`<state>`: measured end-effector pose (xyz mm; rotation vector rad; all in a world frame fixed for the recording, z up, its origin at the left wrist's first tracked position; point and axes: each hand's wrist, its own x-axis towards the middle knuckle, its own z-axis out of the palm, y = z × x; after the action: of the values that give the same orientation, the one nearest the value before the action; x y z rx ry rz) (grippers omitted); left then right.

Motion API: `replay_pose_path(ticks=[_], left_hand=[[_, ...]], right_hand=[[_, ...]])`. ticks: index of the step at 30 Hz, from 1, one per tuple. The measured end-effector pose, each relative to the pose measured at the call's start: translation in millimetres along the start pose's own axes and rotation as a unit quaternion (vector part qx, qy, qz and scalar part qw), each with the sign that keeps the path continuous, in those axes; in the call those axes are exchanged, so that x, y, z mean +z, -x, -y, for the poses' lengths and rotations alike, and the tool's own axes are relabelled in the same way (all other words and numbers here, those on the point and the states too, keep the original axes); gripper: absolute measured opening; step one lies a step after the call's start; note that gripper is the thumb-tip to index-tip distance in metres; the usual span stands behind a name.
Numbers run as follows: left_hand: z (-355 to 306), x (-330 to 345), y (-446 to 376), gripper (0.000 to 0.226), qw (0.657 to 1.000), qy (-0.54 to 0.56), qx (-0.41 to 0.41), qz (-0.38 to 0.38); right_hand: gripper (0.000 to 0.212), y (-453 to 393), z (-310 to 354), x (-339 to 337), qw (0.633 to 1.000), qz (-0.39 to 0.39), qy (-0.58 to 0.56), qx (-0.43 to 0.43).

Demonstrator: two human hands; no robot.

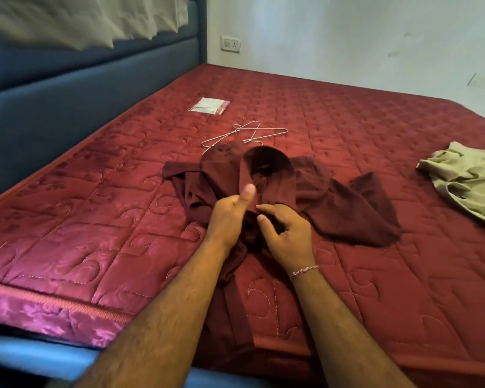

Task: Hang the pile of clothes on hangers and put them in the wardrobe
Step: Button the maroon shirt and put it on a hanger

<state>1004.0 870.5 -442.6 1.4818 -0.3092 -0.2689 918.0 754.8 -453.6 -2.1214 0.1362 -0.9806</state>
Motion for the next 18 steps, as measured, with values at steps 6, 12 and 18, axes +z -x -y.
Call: replay_pose_path(ticks=[6,12,18], left_hand=[[1,-7,-7,0.051,0.992,-0.031,0.063,-0.106],[-38,-4,6,0.043,0.985,-0.075,0.126,-0.089],[-40,5,40,0.016,0.987,-0.018,0.126,-0.096]], right_hand=[[0.013,3,-7,-10,0.965,-0.135,-0.152,0.163],[0.02,0,18,-18,0.895,-0.162,-0.34,0.241],[0.042,4,54,-18,0.905,-0.15,-0.33,0.222]])
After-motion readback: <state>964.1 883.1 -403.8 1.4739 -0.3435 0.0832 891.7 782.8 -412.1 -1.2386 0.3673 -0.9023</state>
